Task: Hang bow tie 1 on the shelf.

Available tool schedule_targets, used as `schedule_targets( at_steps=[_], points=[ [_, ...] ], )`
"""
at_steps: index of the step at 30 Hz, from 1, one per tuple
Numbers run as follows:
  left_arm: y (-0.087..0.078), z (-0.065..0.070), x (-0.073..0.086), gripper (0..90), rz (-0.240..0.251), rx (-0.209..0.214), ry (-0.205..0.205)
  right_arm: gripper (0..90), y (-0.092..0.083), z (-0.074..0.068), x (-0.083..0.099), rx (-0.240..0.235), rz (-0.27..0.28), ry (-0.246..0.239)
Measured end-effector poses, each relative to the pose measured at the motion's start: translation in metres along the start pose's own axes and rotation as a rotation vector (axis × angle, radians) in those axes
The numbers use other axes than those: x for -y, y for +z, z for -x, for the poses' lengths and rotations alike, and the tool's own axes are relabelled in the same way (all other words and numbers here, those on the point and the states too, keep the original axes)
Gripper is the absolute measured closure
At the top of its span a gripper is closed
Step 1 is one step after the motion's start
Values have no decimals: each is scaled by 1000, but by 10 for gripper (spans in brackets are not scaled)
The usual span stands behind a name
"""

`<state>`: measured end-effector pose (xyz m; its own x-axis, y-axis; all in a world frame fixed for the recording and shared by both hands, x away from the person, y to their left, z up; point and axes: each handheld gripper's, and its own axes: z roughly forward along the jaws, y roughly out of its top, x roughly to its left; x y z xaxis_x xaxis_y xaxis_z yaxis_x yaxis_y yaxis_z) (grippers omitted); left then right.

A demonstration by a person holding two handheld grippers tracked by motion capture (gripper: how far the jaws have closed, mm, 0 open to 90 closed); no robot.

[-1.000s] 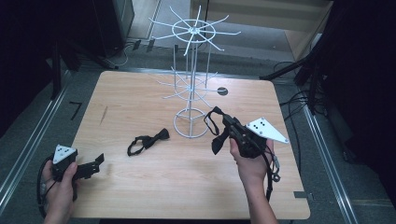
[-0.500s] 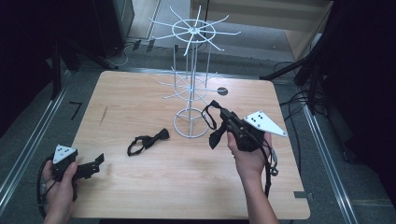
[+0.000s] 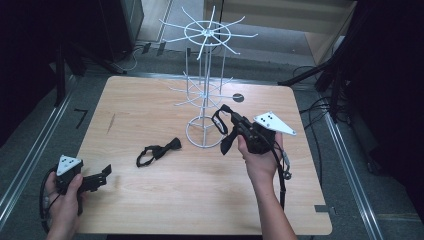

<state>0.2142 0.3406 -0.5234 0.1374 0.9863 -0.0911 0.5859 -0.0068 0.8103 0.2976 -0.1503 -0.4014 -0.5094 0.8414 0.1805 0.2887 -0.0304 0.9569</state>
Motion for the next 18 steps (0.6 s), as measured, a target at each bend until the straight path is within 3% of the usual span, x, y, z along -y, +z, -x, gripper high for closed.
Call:
schedule_targets(
  at_steps=[13,18],
  points=[
    [0,0,0,0,-1,-1,1,900,23,4,11,18,4,58],
    [0,0,0,0,0,-1,0,900,30,2,12,23,7,59]
  ],
)
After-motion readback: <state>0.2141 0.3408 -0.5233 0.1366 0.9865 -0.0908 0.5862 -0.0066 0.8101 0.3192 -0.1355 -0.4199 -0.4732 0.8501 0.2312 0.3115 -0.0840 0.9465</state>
